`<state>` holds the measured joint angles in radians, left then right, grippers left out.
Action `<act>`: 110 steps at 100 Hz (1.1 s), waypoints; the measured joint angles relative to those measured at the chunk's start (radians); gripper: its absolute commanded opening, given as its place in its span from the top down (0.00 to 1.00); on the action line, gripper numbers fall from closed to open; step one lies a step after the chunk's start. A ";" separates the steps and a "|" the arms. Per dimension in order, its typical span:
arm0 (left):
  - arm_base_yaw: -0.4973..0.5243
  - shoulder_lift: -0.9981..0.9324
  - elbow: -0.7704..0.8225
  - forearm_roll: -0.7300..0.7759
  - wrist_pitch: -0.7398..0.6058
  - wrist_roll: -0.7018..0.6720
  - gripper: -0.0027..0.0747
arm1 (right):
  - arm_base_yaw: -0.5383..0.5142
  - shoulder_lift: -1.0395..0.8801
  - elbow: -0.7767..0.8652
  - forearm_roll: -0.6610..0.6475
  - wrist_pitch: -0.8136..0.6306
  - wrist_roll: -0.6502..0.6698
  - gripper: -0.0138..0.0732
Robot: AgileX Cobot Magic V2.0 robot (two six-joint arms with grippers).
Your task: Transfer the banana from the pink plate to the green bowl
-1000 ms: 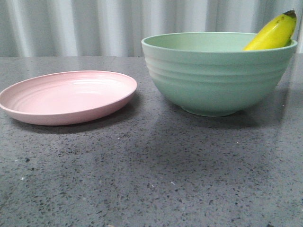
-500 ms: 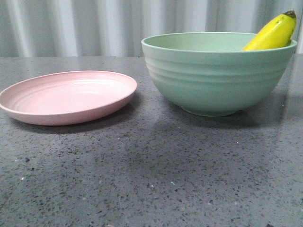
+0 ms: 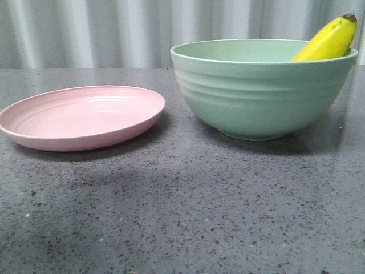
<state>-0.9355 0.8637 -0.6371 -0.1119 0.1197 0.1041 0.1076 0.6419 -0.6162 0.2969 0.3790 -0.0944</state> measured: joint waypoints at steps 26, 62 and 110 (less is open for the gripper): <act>0.000 -0.218 0.236 0.000 -0.142 0.000 0.99 | 0.000 -0.247 0.193 -0.042 -0.104 -0.002 0.88; 0.000 -0.409 0.387 0.000 -0.138 0.000 0.99 | 0.000 -0.454 0.271 -0.043 -0.063 -0.002 0.88; 0.000 -0.409 0.414 0.000 -0.120 0.000 0.99 | 0.000 -0.455 0.271 -0.045 -0.055 -0.002 0.88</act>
<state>-0.9355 0.4551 -0.2226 -0.1119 0.0000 0.1041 0.1076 0.1864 -0.3452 0.2522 0.3240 -0.0968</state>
